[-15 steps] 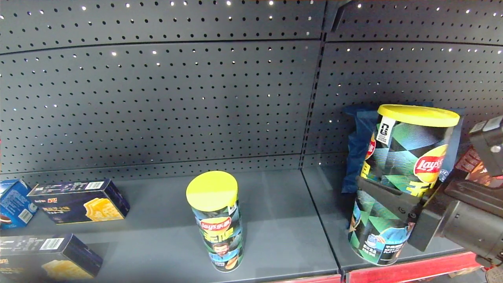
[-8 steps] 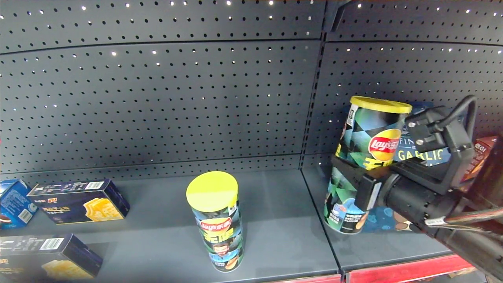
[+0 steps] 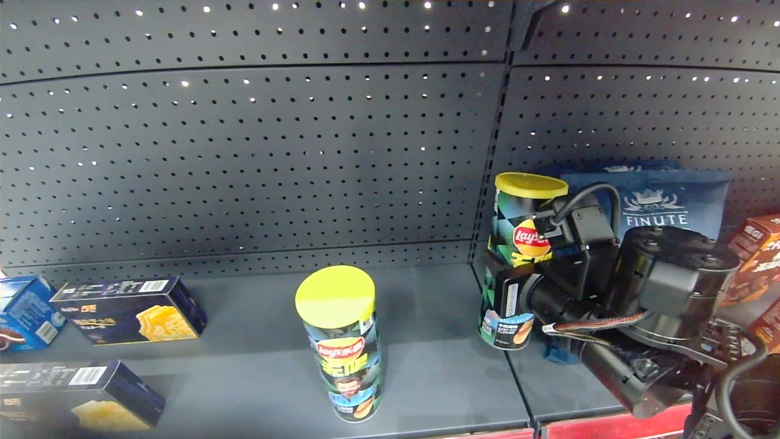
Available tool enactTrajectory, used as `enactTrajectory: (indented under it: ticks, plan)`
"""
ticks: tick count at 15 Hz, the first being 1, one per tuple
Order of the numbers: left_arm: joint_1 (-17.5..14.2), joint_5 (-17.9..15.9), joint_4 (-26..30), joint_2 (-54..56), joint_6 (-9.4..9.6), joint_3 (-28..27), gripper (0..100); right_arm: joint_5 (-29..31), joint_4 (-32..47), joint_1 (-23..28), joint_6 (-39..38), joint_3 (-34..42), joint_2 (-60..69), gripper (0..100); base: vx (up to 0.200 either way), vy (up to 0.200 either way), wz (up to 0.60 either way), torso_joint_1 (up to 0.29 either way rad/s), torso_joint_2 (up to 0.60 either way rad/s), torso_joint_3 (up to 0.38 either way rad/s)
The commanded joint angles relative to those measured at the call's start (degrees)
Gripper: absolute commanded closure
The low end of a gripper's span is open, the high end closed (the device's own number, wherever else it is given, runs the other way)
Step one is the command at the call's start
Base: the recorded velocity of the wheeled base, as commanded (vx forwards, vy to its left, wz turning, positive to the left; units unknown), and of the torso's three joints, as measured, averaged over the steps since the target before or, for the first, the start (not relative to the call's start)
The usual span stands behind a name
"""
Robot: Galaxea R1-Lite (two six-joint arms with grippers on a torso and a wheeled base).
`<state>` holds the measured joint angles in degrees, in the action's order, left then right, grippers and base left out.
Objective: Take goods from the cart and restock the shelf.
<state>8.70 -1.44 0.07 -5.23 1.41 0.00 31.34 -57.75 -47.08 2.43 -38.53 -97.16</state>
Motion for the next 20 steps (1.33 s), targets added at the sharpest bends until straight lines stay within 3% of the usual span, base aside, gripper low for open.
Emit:
enactTrajectory:
  ticks: [1,9,13,20]
  plan:
    - [0.0,0.03,0.1,-0.13,-0.01,0.0,0,-0.32,0.0,0.15,-0.05,0.13,-1.01,100,0.0,0.0,0.0,0.0,0.0,0.0]
    - [0.0,0.03,0.01,-0.13,-0.01,0.0,0,-1.55,-0.44,0.5,0.04,-1.63,-3.56,100,0.0,0.0,0.0,0.0,0.0,0.0]
    - [0.0,0.03,0.01,-0.13,-0.01,0.0,0,-5.85,-0.79,1.55,0.74,-7.52,-7.87,100,0.0,0.0,0.0,0.0,0.0,0.0]
    - [0.0,0.03,0.1,-0.13,-0.01,0.0,0,-4.54,-3.78,1.82,1.27,-21.06,-19.3,100,0.0,0.0,0.0,0.0,0.0,0.0]
